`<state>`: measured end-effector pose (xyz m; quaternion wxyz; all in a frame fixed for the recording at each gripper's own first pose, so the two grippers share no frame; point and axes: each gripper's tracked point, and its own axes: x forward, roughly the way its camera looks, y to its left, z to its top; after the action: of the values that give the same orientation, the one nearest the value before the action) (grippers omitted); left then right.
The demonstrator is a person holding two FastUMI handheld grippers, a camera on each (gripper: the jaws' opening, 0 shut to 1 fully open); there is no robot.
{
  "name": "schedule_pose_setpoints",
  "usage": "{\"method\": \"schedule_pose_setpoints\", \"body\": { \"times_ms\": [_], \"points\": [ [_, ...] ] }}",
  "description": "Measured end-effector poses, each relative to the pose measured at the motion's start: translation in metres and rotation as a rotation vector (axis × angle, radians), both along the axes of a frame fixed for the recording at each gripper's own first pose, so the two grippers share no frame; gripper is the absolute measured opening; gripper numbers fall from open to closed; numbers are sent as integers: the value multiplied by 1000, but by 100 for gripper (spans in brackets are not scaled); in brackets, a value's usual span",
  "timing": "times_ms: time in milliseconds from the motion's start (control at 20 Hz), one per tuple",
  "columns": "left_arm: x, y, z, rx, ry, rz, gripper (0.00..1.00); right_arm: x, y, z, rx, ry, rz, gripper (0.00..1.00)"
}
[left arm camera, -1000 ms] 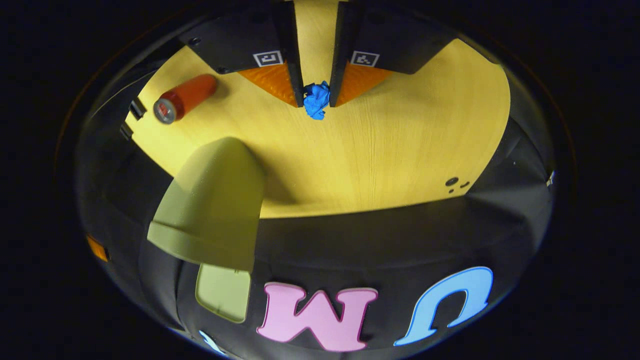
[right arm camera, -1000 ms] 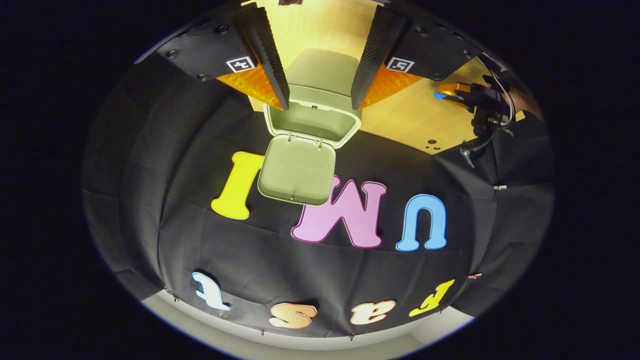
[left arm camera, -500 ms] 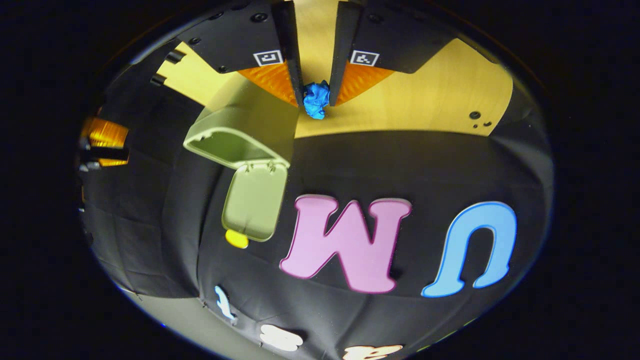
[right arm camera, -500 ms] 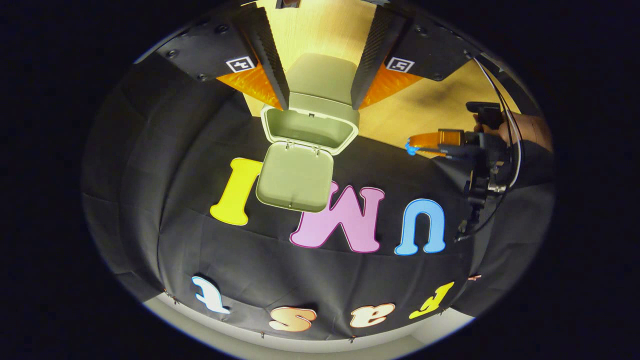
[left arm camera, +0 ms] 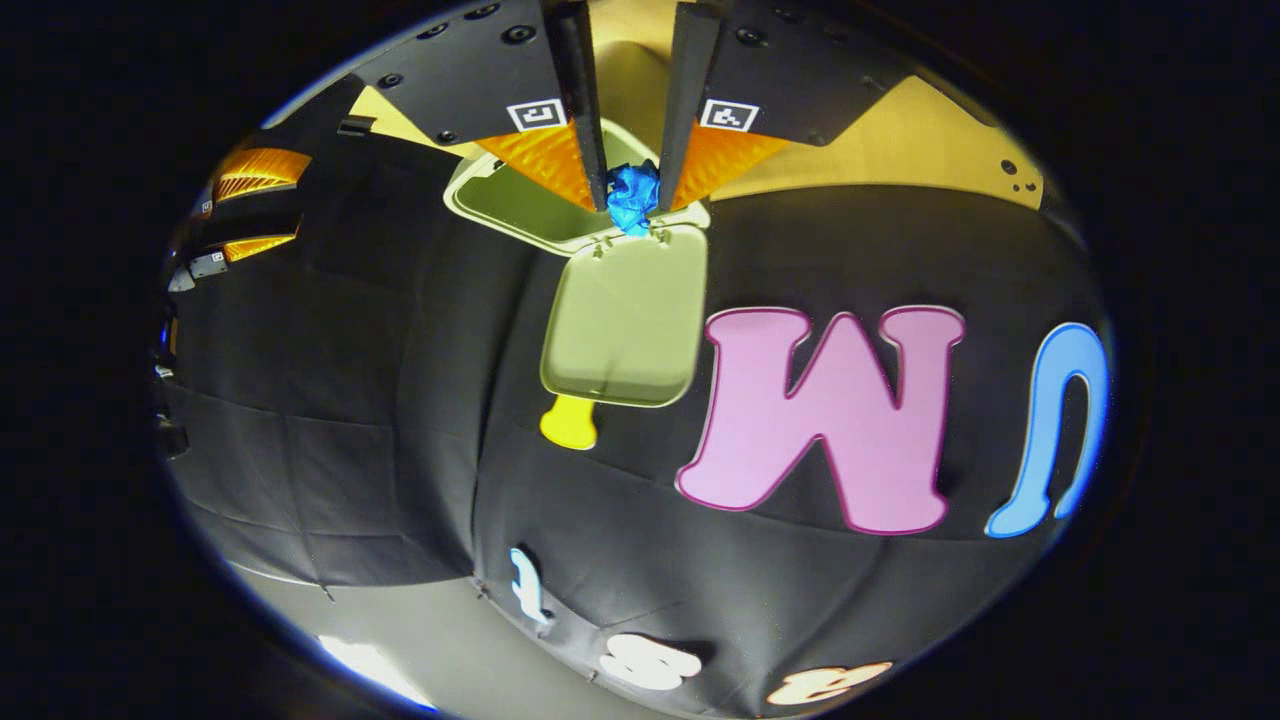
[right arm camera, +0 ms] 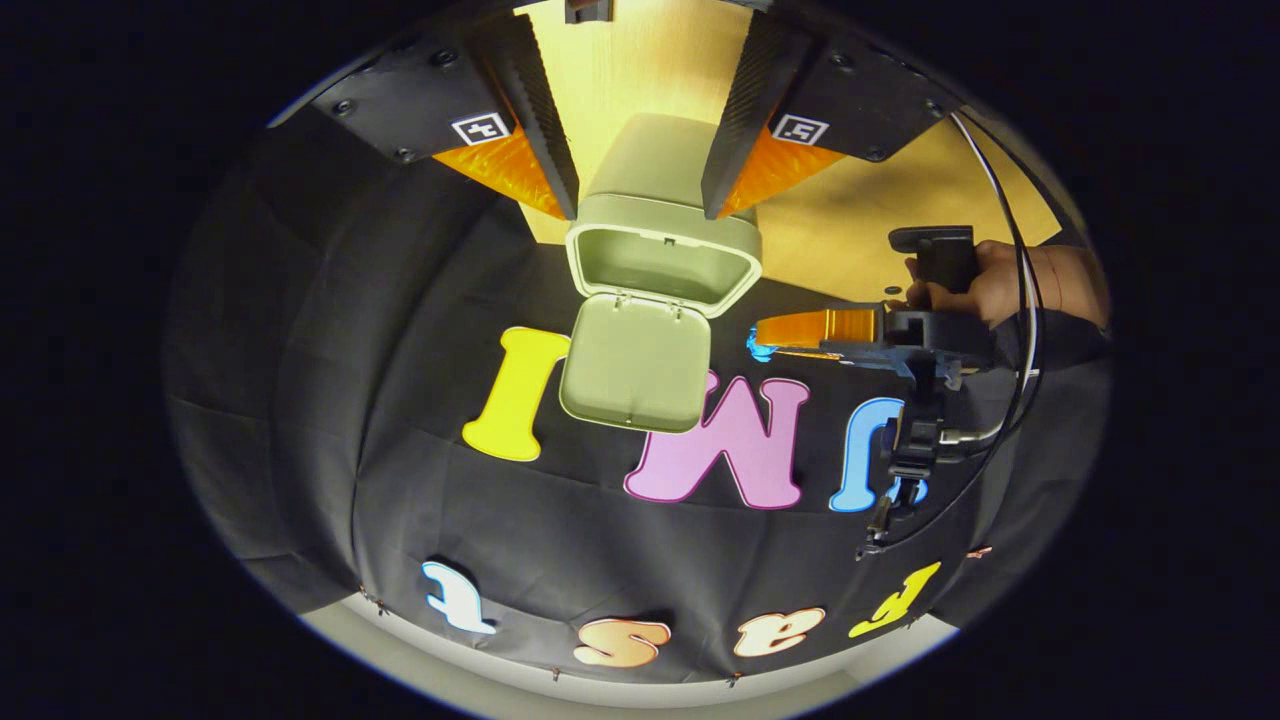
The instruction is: Press the lid of the desktop garbage bin to open it, pick up the crumpled paper on the desktop and throw it into the bin, then pick up the pop can on the desktop and drop it into the bin, and finally close the garbage bin lid.
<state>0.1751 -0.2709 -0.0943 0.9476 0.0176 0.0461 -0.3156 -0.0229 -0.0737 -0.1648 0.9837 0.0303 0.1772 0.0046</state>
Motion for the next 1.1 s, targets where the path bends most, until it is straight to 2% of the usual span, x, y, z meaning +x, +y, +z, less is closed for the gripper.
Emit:
{"method": "schedule_pose_setpoints", "body": {
  "times_ms": [200,250,300,350,600,800,1000,1100],
  "points": [
    [5,-31,-15,48,13,-47,35,-5,-18,-5,-6,10,-55,79],
    [7,-35,-18,50,16,-54,31,-7,-22,-5,-8,12,-67,79],
    [7,-38,-20,52,23,-60,39,-9,-26,-6,-9,13,-78,79],
    [6,-41,-24,56,34,-68,34,-10,-30,-6,-8,16,-88,79],
    [6,-36,-22,38,26,-50,98,-13,-33,-11,3,25,-107,80],
    [5,-9,-19,26,28,20,97,-10,-15,-16,26,28,-58,87],
    [-14,41,-11,15,18,134,97,-4,29,-26,114,37,57,95],
    [-30,67,-4,16,-3,186,97,-2,50,-41,134,71,107,97]
  ]
}}
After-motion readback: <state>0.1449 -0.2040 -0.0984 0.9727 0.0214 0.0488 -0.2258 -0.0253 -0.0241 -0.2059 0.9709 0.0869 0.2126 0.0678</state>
